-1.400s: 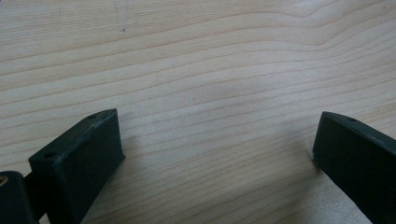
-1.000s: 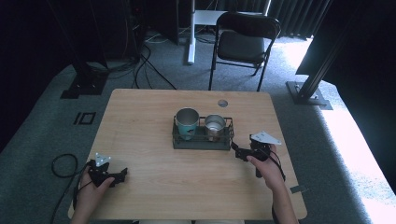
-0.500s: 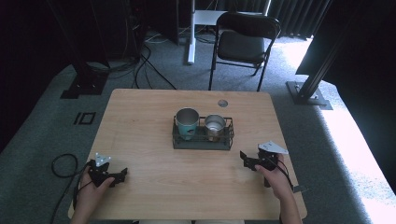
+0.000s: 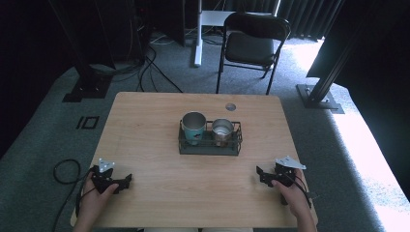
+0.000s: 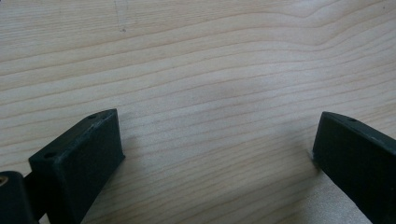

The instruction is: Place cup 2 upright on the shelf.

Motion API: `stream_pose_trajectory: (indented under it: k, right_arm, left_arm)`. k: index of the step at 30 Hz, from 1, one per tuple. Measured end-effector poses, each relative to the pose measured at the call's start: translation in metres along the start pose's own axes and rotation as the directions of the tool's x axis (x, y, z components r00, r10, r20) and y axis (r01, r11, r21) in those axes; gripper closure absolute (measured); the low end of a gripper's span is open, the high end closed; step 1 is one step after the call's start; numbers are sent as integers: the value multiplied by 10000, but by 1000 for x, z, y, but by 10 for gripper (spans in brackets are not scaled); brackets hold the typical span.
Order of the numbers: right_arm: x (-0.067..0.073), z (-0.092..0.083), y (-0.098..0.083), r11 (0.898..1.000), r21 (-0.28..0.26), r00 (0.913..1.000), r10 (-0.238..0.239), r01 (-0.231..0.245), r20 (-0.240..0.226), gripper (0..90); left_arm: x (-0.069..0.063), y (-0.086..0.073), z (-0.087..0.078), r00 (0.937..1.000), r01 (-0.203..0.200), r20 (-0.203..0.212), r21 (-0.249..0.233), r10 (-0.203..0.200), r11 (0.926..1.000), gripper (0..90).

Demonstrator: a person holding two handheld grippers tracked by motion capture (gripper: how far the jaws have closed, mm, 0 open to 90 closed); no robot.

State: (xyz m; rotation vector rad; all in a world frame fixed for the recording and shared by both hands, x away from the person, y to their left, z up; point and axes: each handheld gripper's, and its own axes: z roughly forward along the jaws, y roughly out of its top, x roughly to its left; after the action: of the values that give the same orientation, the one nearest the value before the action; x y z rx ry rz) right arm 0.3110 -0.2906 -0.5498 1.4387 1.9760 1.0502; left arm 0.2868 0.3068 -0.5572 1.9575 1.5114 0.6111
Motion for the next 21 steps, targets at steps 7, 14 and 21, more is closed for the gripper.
stream_pose_trajectory:
  k: [7,14,21]
  right_arm:
    - [-7,-2,-8,9993,363,9989,84,-101,463,109]
    - [-14,-8,-13,9973,729,9973,49,-102,734,109]
    - [-19,-13,-19,9941,1058,9961,154,-246,870,109]
  left_arm:
    - [0,0,0,10000,0,-1,1,0,10000,23]
    - [0,0,0,10000,0,-1,1,0,10000,23]
    - [0,0,0,10000,-2,-1,0,2,10000,23]
